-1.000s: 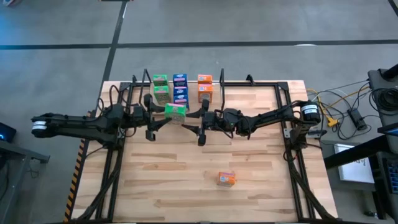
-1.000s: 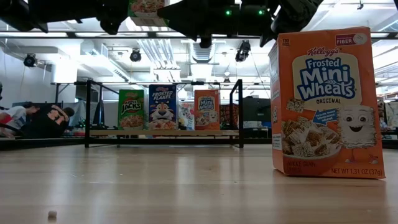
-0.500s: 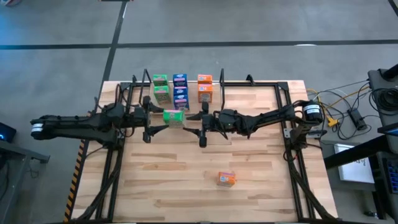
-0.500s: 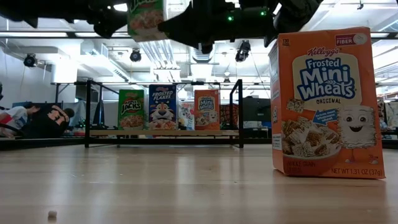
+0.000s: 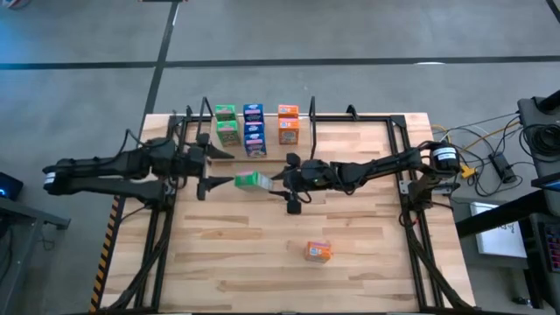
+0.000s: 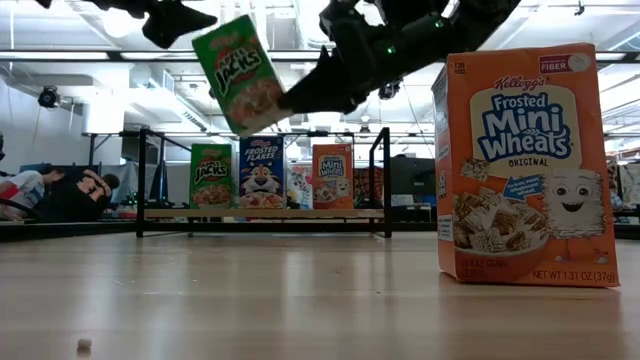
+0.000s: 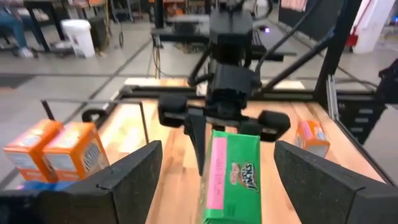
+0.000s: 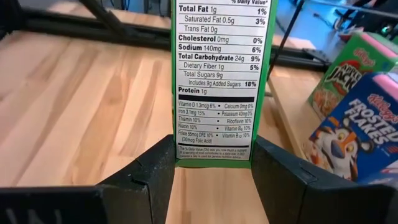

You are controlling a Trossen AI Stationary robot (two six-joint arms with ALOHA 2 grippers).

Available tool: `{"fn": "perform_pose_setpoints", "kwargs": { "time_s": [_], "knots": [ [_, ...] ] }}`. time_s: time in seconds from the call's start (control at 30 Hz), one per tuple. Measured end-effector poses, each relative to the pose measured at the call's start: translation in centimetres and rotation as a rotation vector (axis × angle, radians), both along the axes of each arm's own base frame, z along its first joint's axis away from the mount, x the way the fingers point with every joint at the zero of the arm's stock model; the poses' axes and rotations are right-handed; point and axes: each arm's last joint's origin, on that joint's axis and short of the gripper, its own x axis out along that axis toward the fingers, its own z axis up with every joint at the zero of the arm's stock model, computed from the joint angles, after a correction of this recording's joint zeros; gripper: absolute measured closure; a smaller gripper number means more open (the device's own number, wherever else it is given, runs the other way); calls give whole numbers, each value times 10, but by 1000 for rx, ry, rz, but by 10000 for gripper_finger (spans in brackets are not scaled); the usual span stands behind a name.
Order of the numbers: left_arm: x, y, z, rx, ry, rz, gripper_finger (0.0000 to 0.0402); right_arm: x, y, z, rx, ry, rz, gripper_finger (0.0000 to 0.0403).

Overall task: Stack cereal on shelf
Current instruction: Put the green cereal box on the shelf aligned with the other green cereal box

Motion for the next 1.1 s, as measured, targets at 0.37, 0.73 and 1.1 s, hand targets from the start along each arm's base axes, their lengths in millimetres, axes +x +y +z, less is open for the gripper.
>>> {"fn": "perform_pose_setpoints", "kwargs": {
  "time_s": [0.37, 0.73, 1.1],
  "knots": [
    [34, -5, -4, -1, 131, -36, 110, 0, 0, -1, -17, 9, 6, 225],
    [49, -8, -5, 0, 277, -5, 110, 0, 0, -1, -16, 9, 5, 225],
    [57, -16, -12, -17, 316, -34, 122, 0, 0, -1, -14, 10, 4, 225]
  ]
}}
